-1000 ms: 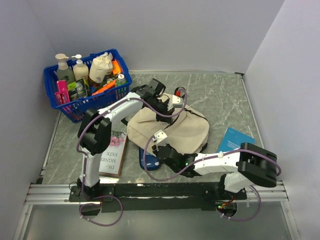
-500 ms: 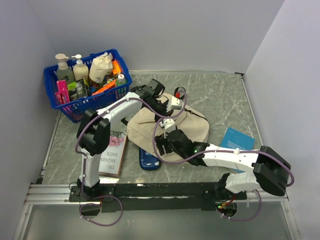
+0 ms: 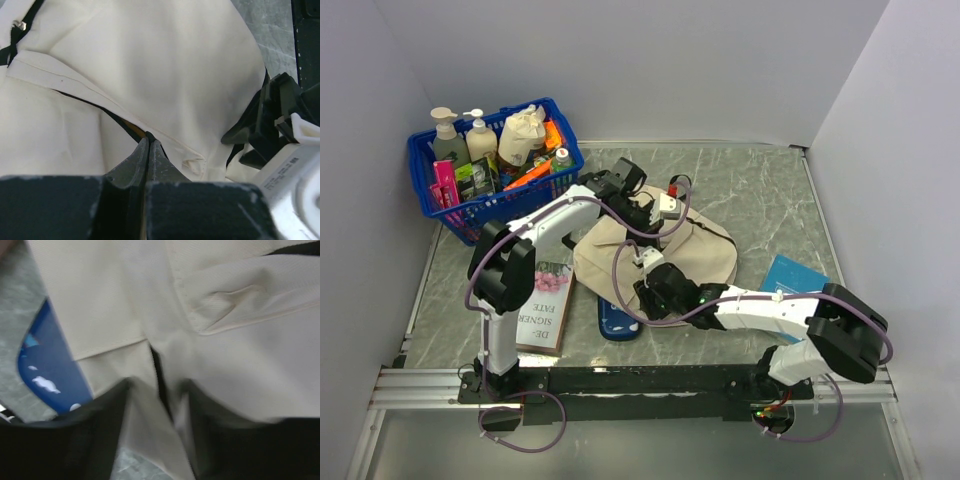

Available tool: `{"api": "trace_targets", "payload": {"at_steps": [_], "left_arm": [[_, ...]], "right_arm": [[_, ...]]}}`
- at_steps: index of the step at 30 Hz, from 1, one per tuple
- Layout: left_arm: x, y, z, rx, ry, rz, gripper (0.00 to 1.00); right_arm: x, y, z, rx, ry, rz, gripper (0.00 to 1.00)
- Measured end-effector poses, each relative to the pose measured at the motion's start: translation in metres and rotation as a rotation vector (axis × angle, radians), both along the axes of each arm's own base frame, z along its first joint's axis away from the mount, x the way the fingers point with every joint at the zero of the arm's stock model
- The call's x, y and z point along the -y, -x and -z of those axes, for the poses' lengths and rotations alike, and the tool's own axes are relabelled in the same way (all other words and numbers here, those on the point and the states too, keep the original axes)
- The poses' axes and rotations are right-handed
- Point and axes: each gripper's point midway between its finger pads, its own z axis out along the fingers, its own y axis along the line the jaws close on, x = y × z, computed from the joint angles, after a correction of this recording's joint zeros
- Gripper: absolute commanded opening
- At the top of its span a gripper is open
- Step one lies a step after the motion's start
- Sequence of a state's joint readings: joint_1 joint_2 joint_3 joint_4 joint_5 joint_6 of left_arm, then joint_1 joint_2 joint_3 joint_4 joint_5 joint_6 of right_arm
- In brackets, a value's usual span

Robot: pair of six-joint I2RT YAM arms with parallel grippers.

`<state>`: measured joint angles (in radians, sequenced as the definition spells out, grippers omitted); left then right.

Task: Pack the student bag
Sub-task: Zip the student bag at the center of the board.

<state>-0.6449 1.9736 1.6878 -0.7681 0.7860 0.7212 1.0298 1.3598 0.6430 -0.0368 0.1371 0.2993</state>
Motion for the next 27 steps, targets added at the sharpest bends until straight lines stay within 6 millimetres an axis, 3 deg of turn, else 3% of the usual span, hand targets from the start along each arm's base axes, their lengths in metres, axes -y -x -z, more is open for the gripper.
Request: {"api": "trace_targets", "payload": {"at_steps": [2,3,11,16,23,27], "left_arm": [[-0.001,0.001,0.002,-0.004,-0.002,-0.002,0.01],[-0.001,0.001,0.003,-0.007,-0.003,-0.004,0.01],[0.004,-0.004,0.008,-0.010,0.016,-0.048,0.01],[0.008,-0.007,0.008,-0.023,0.024,-0.061,0.01],[0.014,-0.013,0.019,-0.060,0.016,-0.074,0.01],[0.028,-0.029,0.015,-0.044,0.054,-0.098,0.01]], "right_arm": [[-0.001,-0.001,0.002,-0.003,0.008,-0.001,0.06],[-0.001,-0.002,0.001,0.001,0.007,-0.003,0.00],[-0.012,0.014,-0.022,0.053,-0.014,-0.097,0.00],[-0.034,0.035,-0.037,0.080,0.009,-0.223,0.00],[-0.042,0.046,-0.029,0.085,0.063,-0.300,0.00],[-0.042,0.046,-0.027,0.090,0.078,-0.323,0.00]]}}
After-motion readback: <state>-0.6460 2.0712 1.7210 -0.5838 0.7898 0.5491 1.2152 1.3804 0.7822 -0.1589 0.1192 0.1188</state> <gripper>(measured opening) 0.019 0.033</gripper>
